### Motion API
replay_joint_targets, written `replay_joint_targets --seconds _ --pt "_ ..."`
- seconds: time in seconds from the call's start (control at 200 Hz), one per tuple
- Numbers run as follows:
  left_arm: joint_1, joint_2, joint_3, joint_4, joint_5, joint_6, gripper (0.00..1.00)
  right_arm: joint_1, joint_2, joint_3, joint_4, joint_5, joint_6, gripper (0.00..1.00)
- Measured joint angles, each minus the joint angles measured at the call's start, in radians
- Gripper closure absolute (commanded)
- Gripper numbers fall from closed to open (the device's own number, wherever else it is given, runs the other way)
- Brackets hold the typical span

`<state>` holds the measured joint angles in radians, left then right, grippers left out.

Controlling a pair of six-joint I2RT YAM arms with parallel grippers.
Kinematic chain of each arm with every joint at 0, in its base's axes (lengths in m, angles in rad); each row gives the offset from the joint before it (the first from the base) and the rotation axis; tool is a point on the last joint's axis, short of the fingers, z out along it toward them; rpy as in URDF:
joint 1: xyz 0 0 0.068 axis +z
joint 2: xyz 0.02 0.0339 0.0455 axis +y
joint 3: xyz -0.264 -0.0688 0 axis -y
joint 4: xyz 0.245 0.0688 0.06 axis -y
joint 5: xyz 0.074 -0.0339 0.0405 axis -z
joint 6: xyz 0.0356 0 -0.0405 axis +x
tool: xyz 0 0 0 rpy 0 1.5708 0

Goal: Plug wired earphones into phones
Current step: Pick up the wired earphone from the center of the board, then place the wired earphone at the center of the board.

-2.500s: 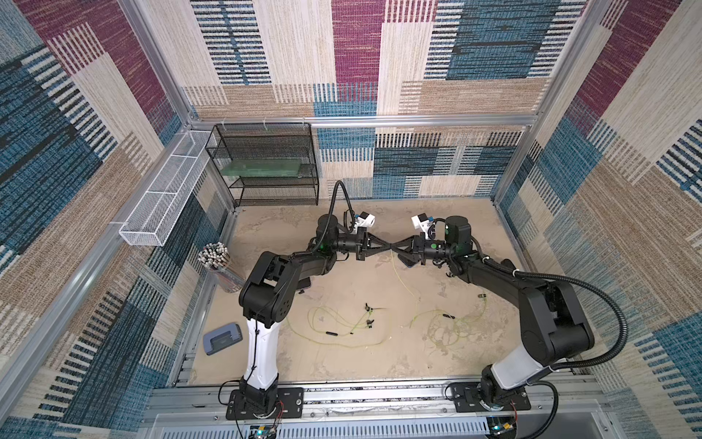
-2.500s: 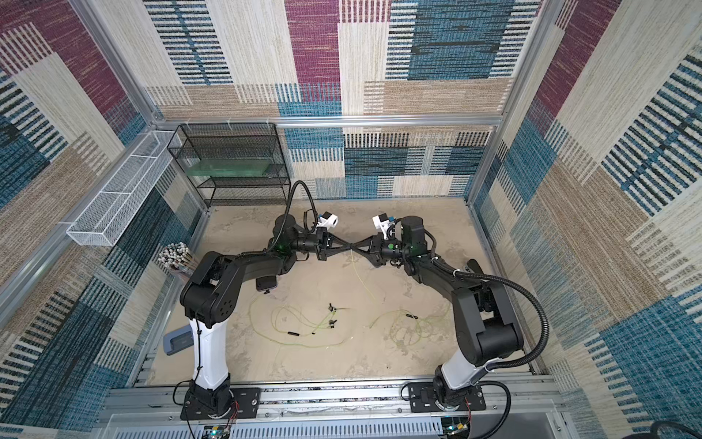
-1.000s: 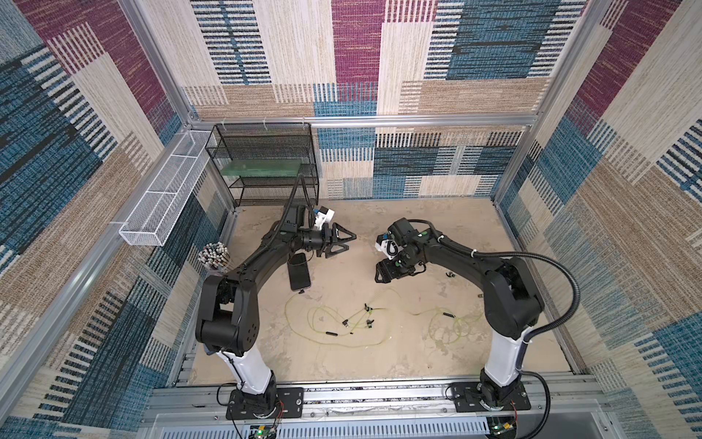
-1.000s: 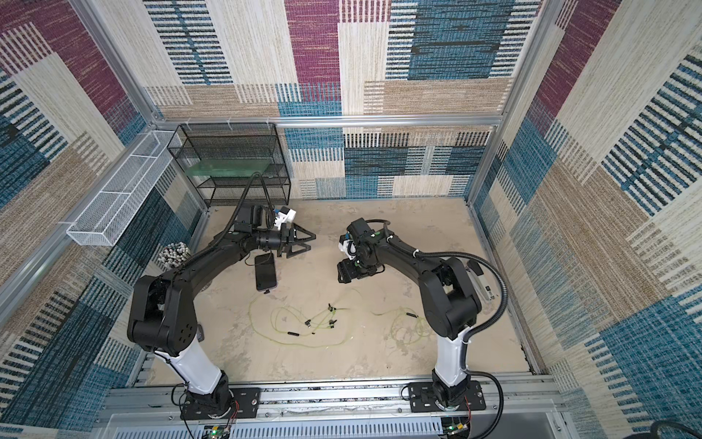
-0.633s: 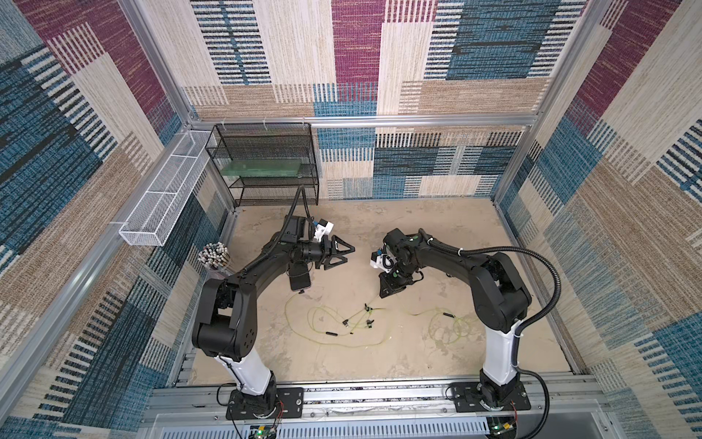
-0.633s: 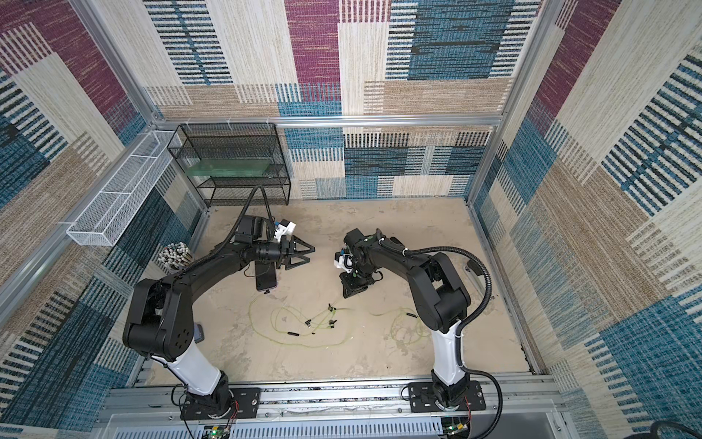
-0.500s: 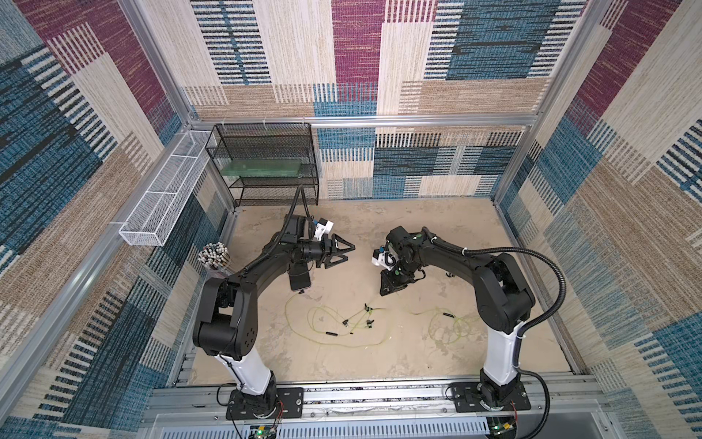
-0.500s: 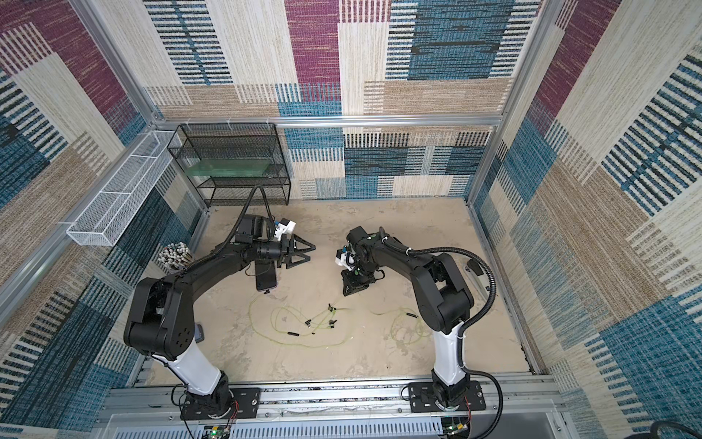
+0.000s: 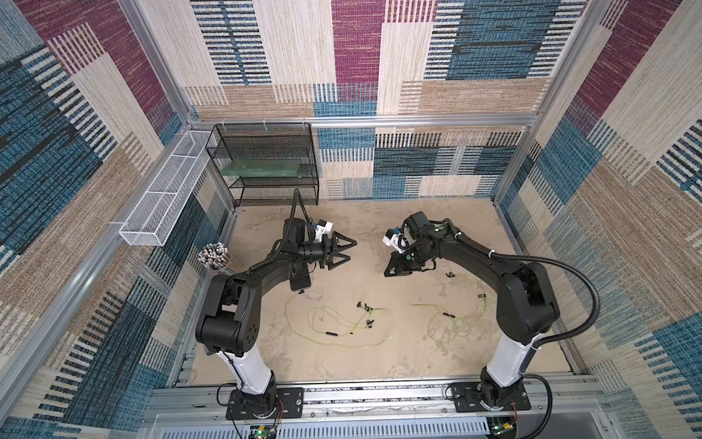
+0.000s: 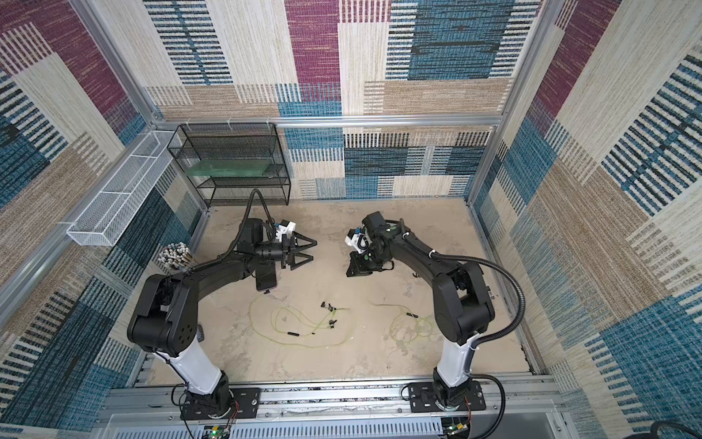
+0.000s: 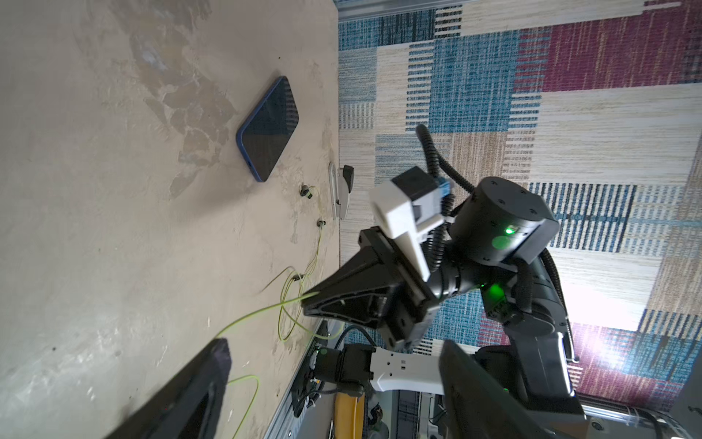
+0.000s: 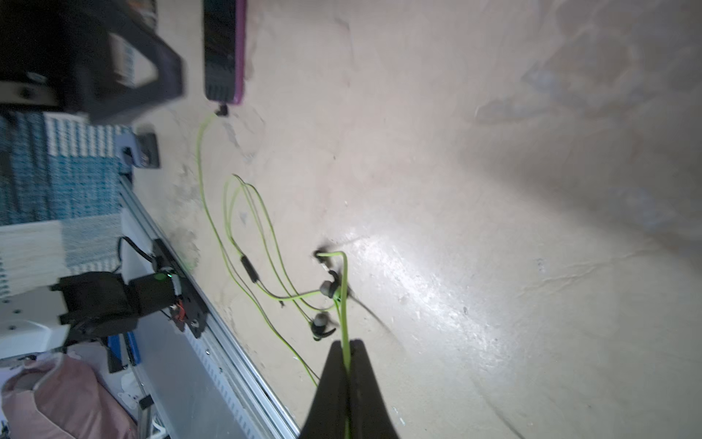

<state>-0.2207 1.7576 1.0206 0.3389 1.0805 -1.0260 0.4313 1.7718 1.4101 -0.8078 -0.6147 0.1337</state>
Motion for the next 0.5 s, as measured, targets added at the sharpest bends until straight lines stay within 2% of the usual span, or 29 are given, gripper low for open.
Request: replay_joint_targets --seconds 0.265,0.341,0.496 --pt "-0.072 0.128 -0.014 0.343 -0.051 -0.190 0.10 -0.021 -0.137 -0.071 0.225 -0.206 0.179 1.00" --pt "-0.098 0.159 -0.008 0.402 -0.063 -0.248 0.09 -0.046 -0.166 -0.116 0.321 -0.247 0.251 1.00" --pt "-0.124 0.187 -0.010 0.494 -0.089 -0.287 0.09 -0.079 -0.207 -0.192 0.496 -0.318 0.383 1.00"
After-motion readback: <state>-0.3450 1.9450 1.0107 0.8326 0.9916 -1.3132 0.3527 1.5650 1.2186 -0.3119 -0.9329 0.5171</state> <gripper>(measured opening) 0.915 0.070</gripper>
